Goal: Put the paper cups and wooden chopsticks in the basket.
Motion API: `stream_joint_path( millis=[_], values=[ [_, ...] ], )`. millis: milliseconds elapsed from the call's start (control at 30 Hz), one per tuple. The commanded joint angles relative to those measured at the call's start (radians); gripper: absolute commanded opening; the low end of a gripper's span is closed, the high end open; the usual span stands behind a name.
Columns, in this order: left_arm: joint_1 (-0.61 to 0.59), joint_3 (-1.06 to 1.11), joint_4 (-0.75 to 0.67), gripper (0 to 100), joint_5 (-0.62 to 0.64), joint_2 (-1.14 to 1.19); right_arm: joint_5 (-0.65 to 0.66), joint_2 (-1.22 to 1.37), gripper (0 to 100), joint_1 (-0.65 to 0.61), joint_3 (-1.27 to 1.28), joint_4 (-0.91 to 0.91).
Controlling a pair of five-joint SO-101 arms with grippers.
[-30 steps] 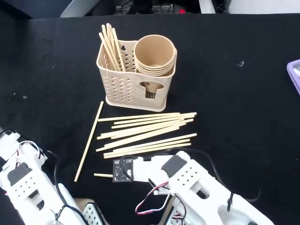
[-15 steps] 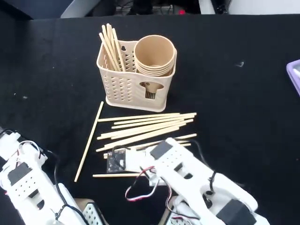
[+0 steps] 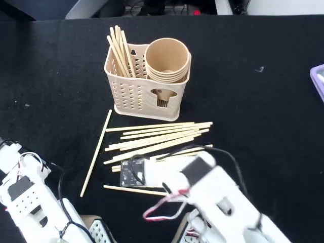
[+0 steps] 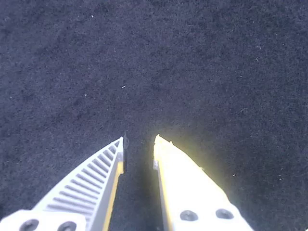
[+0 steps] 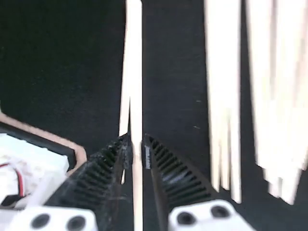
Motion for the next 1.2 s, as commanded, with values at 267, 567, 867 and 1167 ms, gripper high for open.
stream_joint_path(
  millis=[267,567,867,1167],
  values=[
    [-0.004,-0.039,-0.012,11,0.003,-0.015,-0.084,-0.124,1.1,-0.032,0.200,-0.259],
    [-0.004,-0.038,-0.012,11,0.003,-0.015,-0.161,0.223,1.1,-0.120,0.189,-0.373],
    [-0.005,-0.036,-0.012,11,0.002,-0.015,-0.164,0.364,17.9,-0.120,0.191,-0.439],
    [-0.008,-0.038,-0.012,11,0.002,-0.015,-0.163,0.390,1.8,-0.118,0.203,-0.500]
  ],
)
